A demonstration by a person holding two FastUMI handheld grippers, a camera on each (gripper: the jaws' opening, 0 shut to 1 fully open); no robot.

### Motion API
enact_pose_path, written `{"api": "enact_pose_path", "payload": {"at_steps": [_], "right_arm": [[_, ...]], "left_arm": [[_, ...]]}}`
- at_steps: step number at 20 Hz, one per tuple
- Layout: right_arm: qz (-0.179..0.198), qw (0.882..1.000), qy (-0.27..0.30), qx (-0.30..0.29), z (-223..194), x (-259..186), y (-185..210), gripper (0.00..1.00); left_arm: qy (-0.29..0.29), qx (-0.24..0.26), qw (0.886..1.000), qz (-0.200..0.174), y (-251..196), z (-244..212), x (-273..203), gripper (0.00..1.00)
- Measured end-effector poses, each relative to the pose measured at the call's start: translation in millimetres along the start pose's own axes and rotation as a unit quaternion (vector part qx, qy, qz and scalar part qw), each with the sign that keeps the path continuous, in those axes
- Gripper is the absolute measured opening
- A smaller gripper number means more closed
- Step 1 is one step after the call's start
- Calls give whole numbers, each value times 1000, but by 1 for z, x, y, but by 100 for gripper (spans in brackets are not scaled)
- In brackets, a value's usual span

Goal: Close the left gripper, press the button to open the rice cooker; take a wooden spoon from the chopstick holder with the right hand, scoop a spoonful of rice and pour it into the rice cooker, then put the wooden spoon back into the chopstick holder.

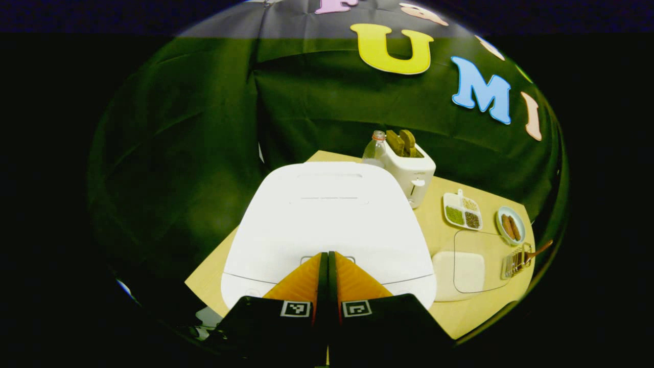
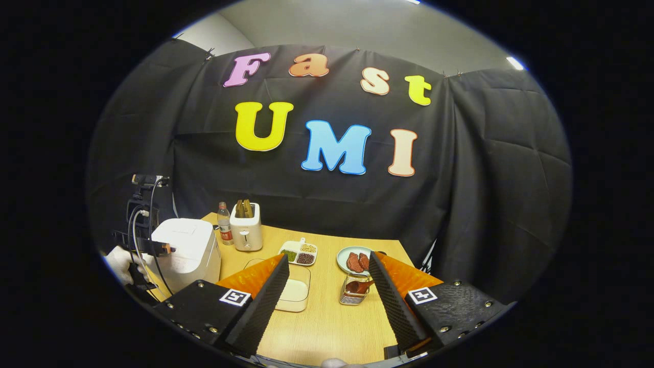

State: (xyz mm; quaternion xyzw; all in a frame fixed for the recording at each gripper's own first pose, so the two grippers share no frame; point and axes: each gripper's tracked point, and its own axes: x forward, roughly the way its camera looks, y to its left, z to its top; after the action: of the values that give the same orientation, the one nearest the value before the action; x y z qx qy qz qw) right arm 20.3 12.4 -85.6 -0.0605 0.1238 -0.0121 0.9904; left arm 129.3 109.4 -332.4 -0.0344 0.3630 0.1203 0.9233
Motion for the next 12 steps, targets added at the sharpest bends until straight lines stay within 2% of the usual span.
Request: {"api": "enact_pose_path", "payload": {"at_steps": [2, 4, 7, 8, 10, 11, 12], "right_arm": [[-1, 1000, -9, 7, 3, 0, -3, 96], [-2, 999, -29, 16, 10, 0, -5, 96], [-1, 997, -62, 37, 17, -3, -10, 96], [-1, 997, -70, 42, 21, -3, -11, 96], [-3, 996, -79, 44, 22, -2, -14, 96], [-4, 995, -87, 45, 25, -4, -15, 99], [-7, 995, -91, 45, 28, -5, -17, 96]], "left_arm": [[-33, 11, 999, 4, -2, 12, -1, 8], [-124, 19, 992, 17, 5, 55, -13, 9], [-265, 30, 963, 40, 13, 122, -72, 10], [-296, 28, 954, 33, 9, 140, -94, 10], [-337, 23, 941, 24, 3, 160, -131, 9], [-350, 17, 936, 15, -2, 166, -148, 9], [-356, 16, 934, 6, -7, 169, -163, 9]]}}
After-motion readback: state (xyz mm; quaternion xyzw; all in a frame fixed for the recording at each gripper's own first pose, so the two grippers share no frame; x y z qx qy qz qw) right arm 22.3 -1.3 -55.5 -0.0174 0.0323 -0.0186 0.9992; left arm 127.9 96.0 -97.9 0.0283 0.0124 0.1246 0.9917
